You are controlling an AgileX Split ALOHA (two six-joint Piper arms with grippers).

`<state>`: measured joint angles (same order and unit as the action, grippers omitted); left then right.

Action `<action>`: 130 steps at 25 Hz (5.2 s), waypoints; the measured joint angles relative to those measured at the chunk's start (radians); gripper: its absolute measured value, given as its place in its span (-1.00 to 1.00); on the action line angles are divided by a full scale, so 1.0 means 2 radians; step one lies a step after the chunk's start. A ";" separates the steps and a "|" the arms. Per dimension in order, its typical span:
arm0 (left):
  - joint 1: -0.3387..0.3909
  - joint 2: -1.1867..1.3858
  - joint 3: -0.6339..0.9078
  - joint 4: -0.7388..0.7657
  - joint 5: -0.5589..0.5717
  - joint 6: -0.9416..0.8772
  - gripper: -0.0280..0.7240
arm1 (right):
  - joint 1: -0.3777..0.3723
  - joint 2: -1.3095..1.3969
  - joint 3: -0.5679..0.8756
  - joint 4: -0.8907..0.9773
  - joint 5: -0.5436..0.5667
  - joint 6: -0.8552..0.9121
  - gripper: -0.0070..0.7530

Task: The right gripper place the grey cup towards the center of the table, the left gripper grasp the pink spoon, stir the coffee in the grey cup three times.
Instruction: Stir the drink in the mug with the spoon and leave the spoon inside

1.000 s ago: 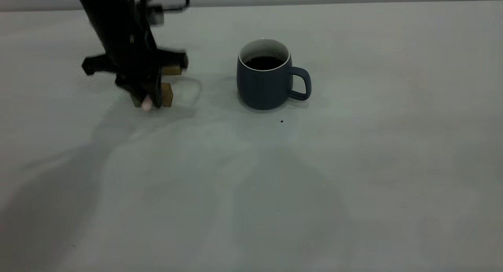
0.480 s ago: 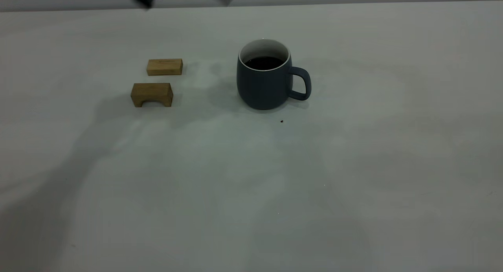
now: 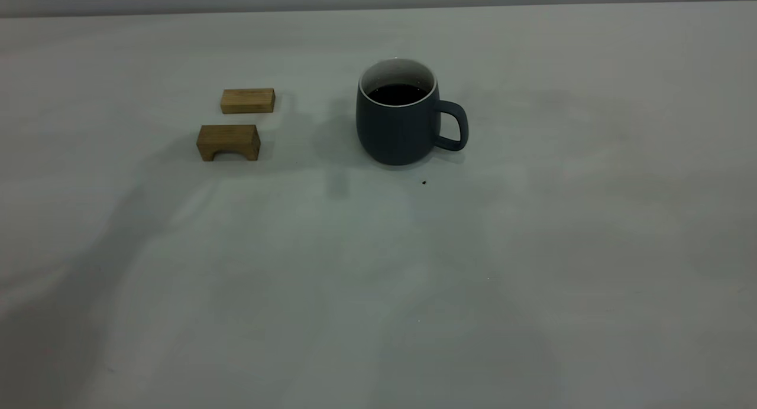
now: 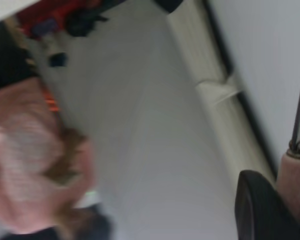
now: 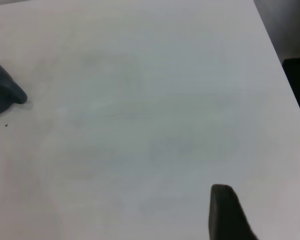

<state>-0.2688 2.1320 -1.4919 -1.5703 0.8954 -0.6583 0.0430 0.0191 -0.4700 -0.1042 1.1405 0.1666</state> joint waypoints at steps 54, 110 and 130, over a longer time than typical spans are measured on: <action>-0.026 0.259 -0.130 -0.079 -0.050 -0.139 -0.60 | 0.000 0.000 0.000 0.000 0.000 0.000 0.06; -0.015 0.270 -0.131 -0.058 0.020 -0.156 -0.60 | 0.000 0.000 0.000 0.000 0.000 0.000 0.06; 0.016 0.270 -0.134 -0.027 -0.006 -0.163 -0.60 | 0.000 0.000 0.000 0.000 0.000 0.000 0.06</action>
<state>-0.2362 2.6724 -1.7598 -1.6249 0.8829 -0.9852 0.0430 0.0191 -0.4700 -0.1042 1.1405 0.1667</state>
